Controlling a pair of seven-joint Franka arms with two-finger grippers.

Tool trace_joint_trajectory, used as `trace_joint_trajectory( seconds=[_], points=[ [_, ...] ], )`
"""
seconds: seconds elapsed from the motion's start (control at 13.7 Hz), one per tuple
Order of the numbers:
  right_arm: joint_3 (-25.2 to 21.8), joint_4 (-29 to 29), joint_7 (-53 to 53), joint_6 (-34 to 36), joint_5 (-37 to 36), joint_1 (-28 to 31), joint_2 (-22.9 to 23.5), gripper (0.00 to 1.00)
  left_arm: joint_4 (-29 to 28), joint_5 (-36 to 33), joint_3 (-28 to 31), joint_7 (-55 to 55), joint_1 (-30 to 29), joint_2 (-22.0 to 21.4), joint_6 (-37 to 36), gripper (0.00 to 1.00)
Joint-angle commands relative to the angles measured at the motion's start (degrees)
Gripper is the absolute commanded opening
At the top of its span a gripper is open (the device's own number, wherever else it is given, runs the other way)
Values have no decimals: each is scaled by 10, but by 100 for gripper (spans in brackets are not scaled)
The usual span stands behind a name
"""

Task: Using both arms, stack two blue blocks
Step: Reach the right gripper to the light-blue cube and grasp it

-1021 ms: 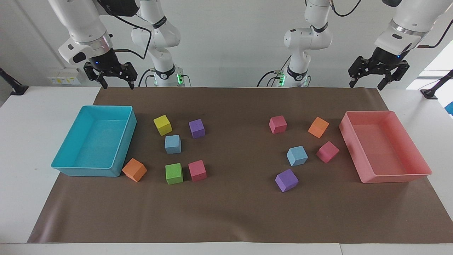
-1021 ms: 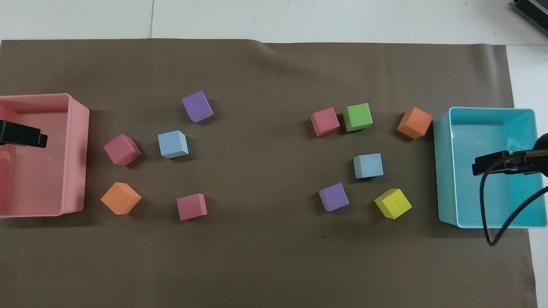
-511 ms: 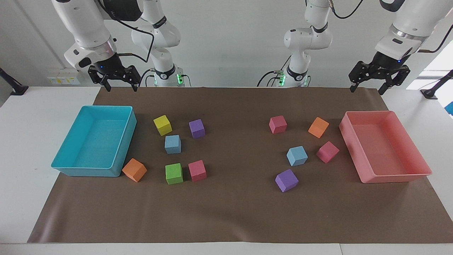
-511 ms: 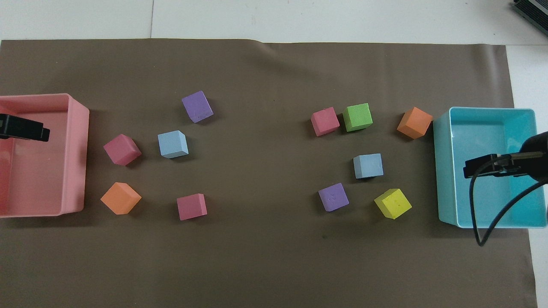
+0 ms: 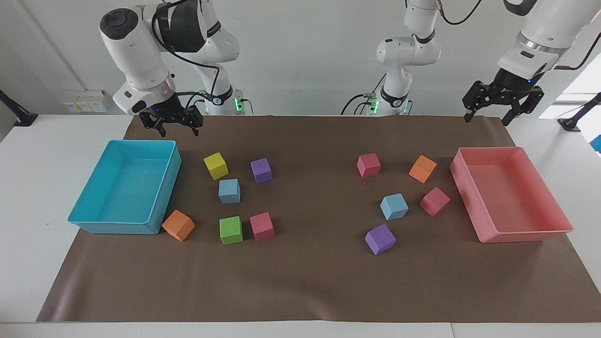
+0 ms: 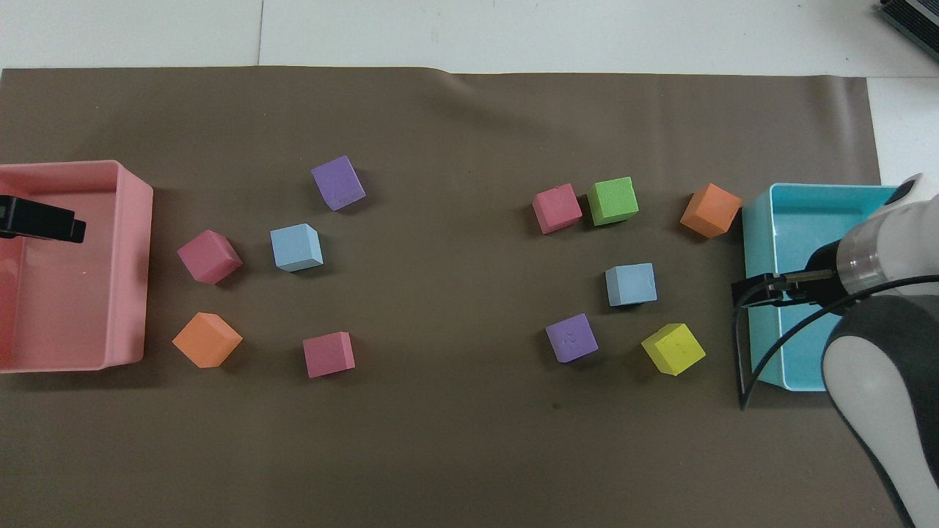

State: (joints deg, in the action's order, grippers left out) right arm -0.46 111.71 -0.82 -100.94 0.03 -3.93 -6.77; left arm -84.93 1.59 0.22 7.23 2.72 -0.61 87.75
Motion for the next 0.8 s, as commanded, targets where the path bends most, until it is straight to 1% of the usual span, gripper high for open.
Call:
trace_joint_trajectory(
  seconds=[0.0,0.22,0.44,0.58,0.73],
  points=[
    [0,39,22,-63,15,-15,17,100,0,-1,0,11,-4,-4,-2,100],
    [0,80,25,-141,15,-41,43,100,0,-1,0,14,-3,-4,3,100],
    [0,92,26,-230,15,-66,102,100,-2,-1,0,15,-4,-5,-1,100],
    [0,93,30,-271,15,-75,139,100,-3,-1,0,14,-4,-4,2,100],
    [0,109,47,-304,15,-75,157,100,-2,-1,0,15,-4,-4,5,100]
  ],
)
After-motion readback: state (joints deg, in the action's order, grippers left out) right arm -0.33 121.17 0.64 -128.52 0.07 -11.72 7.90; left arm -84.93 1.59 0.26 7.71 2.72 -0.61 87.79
